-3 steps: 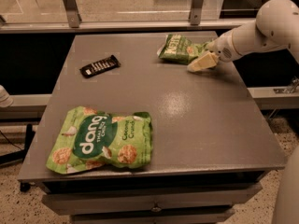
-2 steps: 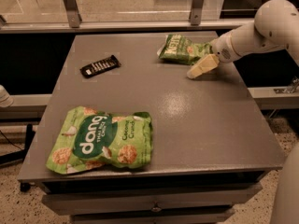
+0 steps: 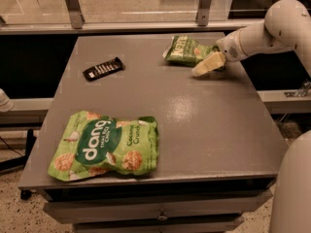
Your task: Move green jalapeno chip bag near green rice chip bag
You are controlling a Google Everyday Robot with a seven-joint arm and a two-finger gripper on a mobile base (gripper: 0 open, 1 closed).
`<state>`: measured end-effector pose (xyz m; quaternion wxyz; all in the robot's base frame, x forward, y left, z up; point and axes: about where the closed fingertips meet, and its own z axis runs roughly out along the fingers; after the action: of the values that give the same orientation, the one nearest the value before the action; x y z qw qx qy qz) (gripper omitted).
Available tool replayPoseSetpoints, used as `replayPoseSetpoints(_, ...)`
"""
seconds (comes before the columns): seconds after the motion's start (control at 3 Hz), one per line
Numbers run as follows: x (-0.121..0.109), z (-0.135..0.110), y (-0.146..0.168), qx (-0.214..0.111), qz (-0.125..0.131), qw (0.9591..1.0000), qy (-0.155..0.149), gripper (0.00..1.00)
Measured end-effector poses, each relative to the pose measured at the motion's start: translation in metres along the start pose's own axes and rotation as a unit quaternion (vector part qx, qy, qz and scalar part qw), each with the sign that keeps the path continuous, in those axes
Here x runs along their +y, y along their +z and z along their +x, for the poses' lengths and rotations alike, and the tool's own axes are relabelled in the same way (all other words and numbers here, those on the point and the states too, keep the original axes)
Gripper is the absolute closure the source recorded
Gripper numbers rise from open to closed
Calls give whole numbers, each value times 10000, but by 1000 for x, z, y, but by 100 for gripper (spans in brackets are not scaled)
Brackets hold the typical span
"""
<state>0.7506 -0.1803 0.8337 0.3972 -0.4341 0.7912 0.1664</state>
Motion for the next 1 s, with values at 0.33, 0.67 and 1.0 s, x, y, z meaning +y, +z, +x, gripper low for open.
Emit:
replayPoseSetpoints(0.33, -7, -4, -4, -72, 36, 10000, 29, 0)
replayPoseSetpoints(0.67, -7, -2, -10, -47, 50, 10000, 48, 18)
replayPoseSetpoints(1.0, 3, 7, -9, 51, -68, 9999, 133, 41)
